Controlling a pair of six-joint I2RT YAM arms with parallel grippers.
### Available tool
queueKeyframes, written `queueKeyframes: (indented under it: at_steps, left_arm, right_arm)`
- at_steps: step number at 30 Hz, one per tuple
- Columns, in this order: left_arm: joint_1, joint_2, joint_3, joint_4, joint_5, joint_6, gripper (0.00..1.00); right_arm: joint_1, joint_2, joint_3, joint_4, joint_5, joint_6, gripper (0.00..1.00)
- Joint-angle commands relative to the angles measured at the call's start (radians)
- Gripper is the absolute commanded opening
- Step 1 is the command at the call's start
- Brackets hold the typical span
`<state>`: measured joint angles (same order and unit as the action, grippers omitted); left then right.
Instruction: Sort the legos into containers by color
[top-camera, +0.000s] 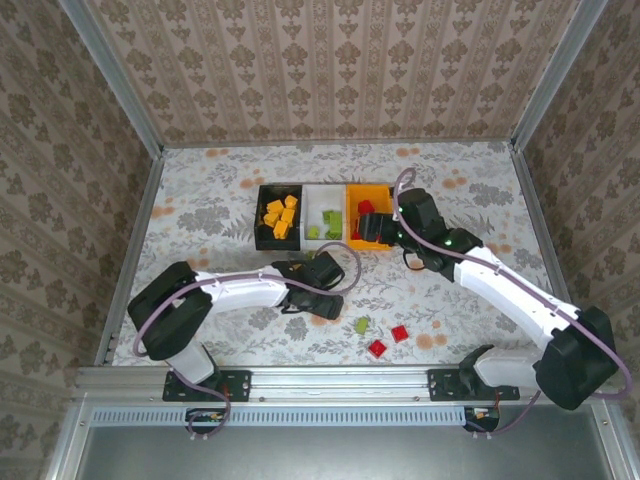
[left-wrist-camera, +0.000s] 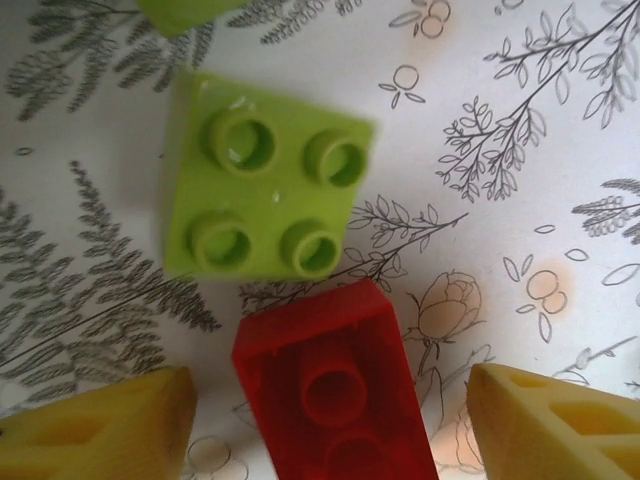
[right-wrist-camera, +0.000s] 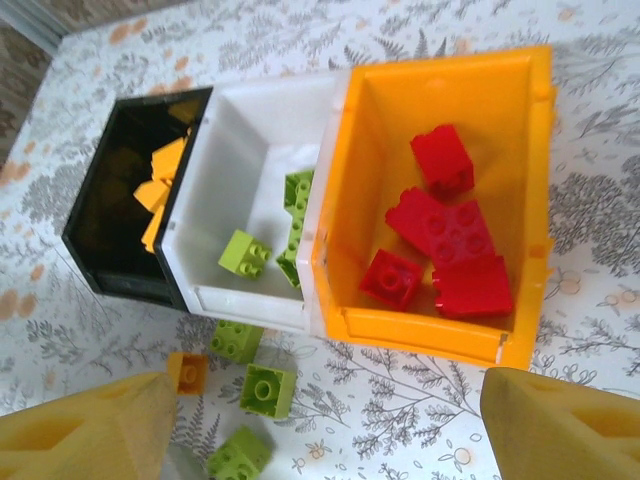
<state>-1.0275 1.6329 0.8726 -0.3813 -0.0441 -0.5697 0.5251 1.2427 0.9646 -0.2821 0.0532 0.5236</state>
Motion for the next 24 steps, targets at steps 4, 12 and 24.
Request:
queueKeyframes:
  at_steps: [4,12,24]
  left_arm:
    - [-0.027,0.059,0.070,-0.006,-0.005,0.033,0.57]
    - [-0.050,0.026,0.086,-0.042,0.003,0.034,0.30]
    - [0.058,-0.007,0.362,0.002,-0.057,0.133,0.30]
  right_arm:
    - [-0.028,-0.070,-0.036,0.004,0.011,-0.010,0.81]
    - [-0.061,-0.086,-0.059,0.003,0.007,0.002,0.81]
    - [-0.096,-0.141,-0.118,-0.004,0.024,0.032,0.81]
